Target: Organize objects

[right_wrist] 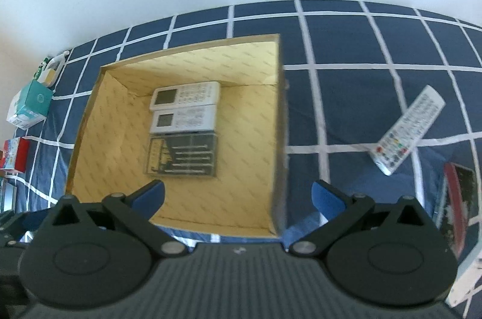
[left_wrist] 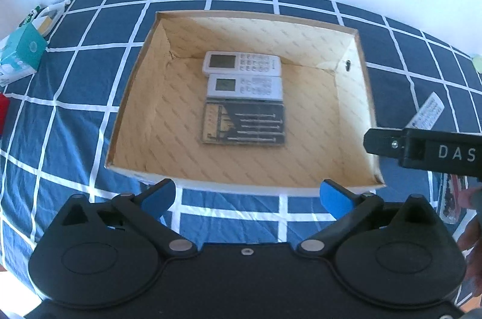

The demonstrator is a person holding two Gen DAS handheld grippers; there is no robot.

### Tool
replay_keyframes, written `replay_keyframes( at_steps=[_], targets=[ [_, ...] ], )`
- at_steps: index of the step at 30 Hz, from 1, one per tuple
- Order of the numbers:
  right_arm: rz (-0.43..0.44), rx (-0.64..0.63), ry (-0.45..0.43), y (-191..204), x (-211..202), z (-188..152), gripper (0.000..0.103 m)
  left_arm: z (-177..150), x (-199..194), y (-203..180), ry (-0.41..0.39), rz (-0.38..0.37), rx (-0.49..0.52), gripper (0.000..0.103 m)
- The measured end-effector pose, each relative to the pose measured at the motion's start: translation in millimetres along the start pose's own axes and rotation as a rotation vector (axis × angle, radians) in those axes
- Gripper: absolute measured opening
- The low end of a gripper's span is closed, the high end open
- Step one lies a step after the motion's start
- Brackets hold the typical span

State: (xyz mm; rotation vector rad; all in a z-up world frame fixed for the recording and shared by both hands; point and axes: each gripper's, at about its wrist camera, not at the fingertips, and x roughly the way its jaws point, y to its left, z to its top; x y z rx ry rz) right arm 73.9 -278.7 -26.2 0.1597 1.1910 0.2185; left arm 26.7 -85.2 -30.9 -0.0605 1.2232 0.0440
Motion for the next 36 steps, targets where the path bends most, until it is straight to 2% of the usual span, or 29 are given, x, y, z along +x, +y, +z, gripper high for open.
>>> replay_keyframes(
  at_steps=[8,18,28,36],
  targets=[
    [-0.001,-0.02,-0.007,-46,-23,-9,0.103,-16,-9,-40,-0.001,0.02,-0.009,0.103],
    [-0.011,-0.075,0.004,-122,-48,-3,0.103,-30,-13,-119,0.0,0.028,-0.014,0.103],
    [-0.026,-0.152,0.033,-200,-57,7,0.103,-34,6,-191,0.009,0.04,-0.063,0.103],
    [-0.032,-0.221,0.047,-244,-57,20,0.103,-35,23,-231,0.017,0.055,-0.114,0.103]
  ],
)
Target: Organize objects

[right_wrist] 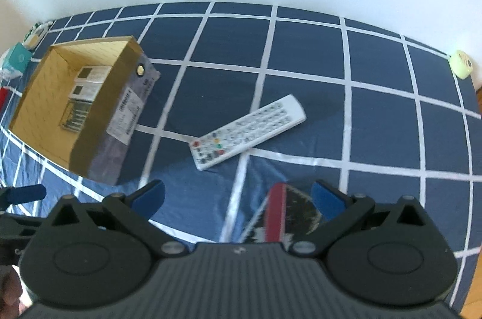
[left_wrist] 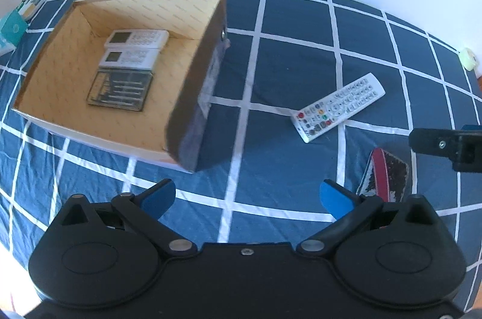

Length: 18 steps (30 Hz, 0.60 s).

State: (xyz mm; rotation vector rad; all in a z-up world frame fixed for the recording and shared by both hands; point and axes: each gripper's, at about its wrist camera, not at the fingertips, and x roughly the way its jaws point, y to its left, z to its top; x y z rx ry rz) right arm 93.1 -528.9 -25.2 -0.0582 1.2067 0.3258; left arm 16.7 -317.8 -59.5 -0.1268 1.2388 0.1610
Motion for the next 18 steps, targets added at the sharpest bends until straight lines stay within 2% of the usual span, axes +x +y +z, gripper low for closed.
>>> replay_keyframes(
  at_steps=[11,18],
  targets=[
    [0.029,-0.086,0.03,-33,21,32,0.103,14,27,-26,0.036,0.041,-0.089,0.103],
    [0.054,-0.158,0.088,-45,58,60,0.103,31,58,-32,0.08,0.068,-0.154,0.103]
  ],
)
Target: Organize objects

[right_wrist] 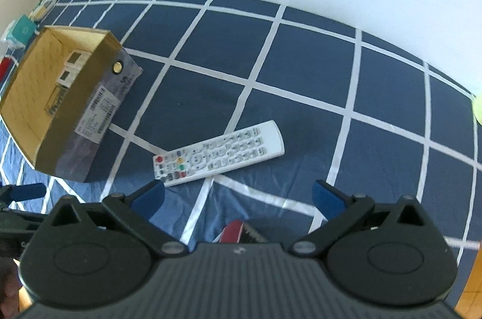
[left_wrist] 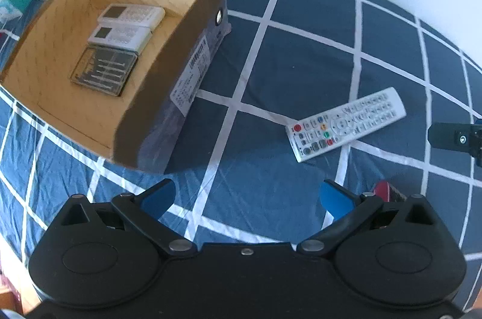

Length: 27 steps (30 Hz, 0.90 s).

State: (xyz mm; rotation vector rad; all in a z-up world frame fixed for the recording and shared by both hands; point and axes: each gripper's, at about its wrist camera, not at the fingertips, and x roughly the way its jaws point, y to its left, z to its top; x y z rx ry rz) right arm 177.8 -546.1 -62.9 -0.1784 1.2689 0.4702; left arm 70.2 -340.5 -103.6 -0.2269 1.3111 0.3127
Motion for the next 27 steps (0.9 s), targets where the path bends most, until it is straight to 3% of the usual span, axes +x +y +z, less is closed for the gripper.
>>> replay_keyframes(
  at_steps=[13,27],
  targets=[
    [0.065,-0.094,0.129,-24,88,46,0.103,27,60,-18,0.088,0.018,-0.111,0.103],
    [0.113,-0.162,0.206,-27,141,57,0.103,30,90,-26,0.137,0.009,-0.142,0.103]
  ],
)
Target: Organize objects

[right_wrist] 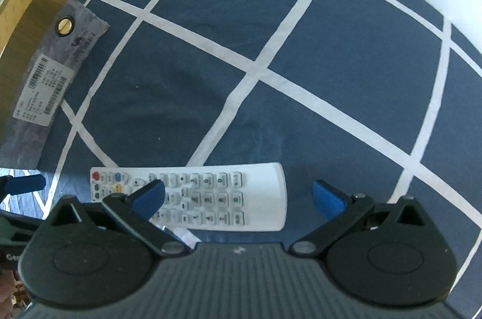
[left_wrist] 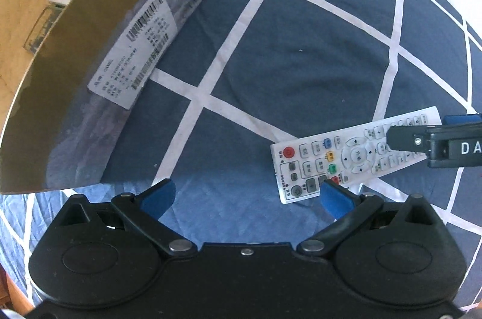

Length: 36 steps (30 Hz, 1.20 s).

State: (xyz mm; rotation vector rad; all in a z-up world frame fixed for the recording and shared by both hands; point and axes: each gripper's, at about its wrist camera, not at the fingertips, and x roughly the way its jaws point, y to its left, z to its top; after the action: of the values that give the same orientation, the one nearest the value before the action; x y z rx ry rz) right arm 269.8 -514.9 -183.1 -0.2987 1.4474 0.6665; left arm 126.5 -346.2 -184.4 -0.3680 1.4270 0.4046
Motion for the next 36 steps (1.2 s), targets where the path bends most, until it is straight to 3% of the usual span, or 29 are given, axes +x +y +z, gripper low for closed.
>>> replay_keyframes(
  at_steps=[9,12,25,36],
  targets=[
    [-0.006,0.002,0.0,2,4,0,0.097,-1,0,-4,0.006,-0.028,0.024,0.103],
    [0.005,0.043,0.005,1,3,-1,0.092,-2,0,-4,0.008,-0.039,0.028,0.103],
    [0.032,0.228,0.028,9,5,-20,0.09,-2,1,-1,0.023,-0.076,0.057,0.103],
    [-0.047,0.049,0.028,22,-1,-5,0.091,-11,-1,1,0.034,-0.091,0.048,0.103]
  ],
)
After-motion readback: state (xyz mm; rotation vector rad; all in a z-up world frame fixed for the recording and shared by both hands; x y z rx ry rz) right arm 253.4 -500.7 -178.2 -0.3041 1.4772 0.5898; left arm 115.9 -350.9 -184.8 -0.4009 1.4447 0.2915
